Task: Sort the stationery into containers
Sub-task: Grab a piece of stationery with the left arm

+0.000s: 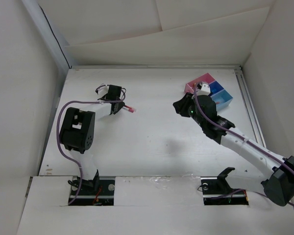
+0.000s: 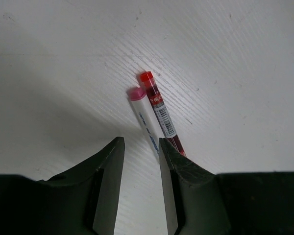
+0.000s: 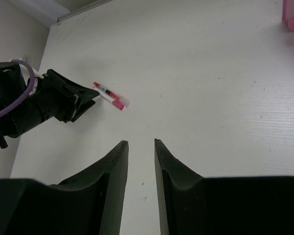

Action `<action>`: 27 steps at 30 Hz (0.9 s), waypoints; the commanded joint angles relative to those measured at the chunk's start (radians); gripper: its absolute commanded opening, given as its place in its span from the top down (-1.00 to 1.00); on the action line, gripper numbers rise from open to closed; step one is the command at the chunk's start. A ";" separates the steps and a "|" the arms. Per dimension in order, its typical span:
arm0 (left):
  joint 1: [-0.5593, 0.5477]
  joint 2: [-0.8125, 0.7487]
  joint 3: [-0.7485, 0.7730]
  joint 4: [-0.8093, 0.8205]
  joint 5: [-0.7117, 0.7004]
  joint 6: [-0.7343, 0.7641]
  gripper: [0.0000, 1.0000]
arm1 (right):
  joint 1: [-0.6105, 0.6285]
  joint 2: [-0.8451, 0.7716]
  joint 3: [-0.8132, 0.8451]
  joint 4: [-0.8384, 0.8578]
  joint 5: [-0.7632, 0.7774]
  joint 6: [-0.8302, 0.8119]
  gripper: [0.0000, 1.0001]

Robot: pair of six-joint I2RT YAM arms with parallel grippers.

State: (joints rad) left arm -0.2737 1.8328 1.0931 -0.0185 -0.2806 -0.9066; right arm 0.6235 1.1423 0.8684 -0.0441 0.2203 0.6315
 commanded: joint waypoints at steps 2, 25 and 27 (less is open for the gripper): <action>0.002 0.020 0.063 -0.015 0.001 0.003 0.38 | 0.008 0.005 0.021 0.041 -0.009 -0.013 0.32; 0.002 0.023 0.036 -0.075 -0.028 0.061 1.00 | 0.018 -0.015 0.021 0.041 0.001 -0.013 0.26; 0.002 0.000 -0.016 -0.043 -0.028 0.074 1.00 | 0.018 -0.003 0.021 0.041 -0.009 -0.024 0.09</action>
State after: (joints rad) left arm -0.2737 1.8881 1.1450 -0.0288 -0.2916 -0.8711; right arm 0.6308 1.1477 0.8684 -0.0441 0.2165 0.6277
